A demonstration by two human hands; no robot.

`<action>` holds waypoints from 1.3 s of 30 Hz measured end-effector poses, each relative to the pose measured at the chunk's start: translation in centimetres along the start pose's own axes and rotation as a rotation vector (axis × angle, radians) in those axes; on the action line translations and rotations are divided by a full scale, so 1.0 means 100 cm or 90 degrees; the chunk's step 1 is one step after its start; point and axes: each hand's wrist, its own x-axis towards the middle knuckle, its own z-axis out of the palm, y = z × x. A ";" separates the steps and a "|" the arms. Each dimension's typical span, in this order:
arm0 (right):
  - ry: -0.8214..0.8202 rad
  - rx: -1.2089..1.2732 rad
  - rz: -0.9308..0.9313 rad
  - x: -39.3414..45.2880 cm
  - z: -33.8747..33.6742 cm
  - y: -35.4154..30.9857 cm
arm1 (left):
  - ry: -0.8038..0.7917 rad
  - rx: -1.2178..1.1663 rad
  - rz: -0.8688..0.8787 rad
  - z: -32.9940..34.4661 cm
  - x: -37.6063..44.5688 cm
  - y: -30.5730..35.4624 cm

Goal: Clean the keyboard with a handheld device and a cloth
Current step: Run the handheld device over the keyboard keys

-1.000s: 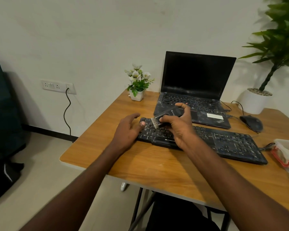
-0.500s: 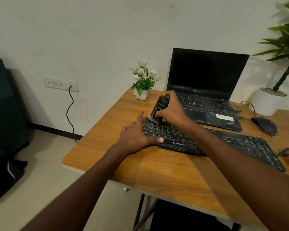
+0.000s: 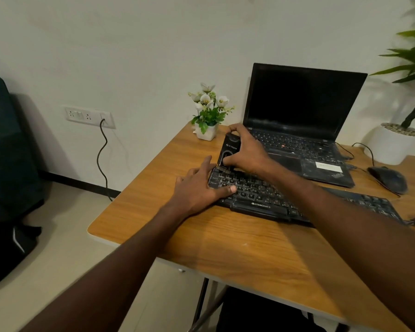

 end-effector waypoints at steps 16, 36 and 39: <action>0.010 0.027 -0.073 -0.002 -0.001 0.022 | -0.022 -0.076 -0.014 -0.006 -0.001 0.001; 0.007 0.011 -0.178 -0.004 0.012 0.016 | -0.029 -0.107 -0.012 -0.009 -0.007 0.010; -0.024 -0.046 -0.209 -0.001 0.010 0.011 | -0.020 -0.108 -0.010 -0.010 -0.008 0.010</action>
